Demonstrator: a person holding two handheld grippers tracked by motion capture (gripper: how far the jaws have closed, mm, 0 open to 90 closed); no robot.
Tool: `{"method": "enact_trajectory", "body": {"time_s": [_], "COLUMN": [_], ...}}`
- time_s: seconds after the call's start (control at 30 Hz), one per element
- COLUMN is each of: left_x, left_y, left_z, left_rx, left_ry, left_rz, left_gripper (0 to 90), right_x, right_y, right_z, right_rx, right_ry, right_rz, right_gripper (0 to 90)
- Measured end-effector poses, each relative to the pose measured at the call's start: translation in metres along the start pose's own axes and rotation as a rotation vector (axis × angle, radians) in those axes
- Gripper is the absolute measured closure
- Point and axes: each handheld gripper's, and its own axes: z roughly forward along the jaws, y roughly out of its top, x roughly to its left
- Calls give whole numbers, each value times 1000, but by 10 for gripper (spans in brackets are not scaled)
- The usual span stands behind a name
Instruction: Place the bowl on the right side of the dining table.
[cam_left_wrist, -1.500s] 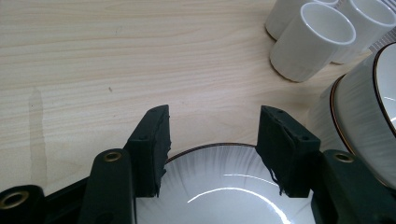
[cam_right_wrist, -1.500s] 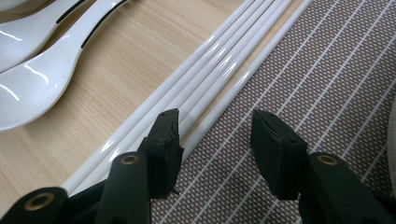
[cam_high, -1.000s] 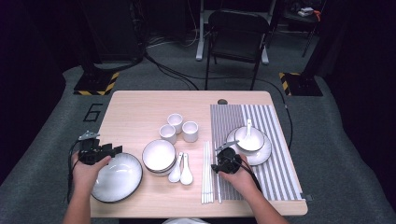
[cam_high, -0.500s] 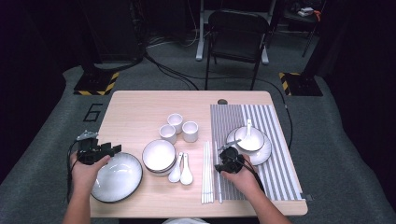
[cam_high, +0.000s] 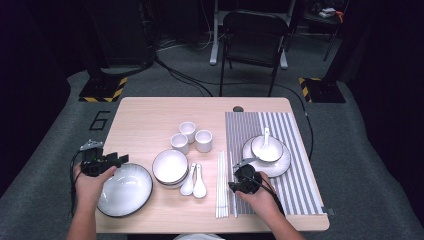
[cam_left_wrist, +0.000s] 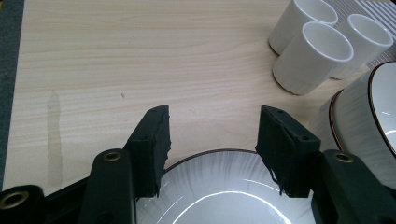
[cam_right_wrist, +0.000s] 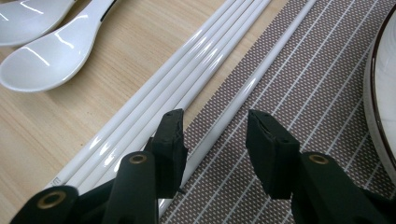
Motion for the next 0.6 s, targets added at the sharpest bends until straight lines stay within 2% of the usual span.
{"method": "enact_trajectory", "body": {"time_s": [0.17,0.2,0.27,0.6], "left_x": [1,0,0,1], "left_y": [0,0,0,0], "left_z": [0,0,1,0], "left_rx": [7,6,5,9], "left_ry": [0,0,-1,1], "left_rz": [12,0,8,2], "left_gripper": [444,444,444,444], "right_x": [-3,-4,-6,-9], "right_y": [-6,-6,-7,-9], "right_z": [4,5,6,6], "right_rx": [1,0,-7,13], "right_ry": [-19,-17,0,-19], "right_rz": [15,27,45,50], "right_gripper": [605,607,612,681]}}
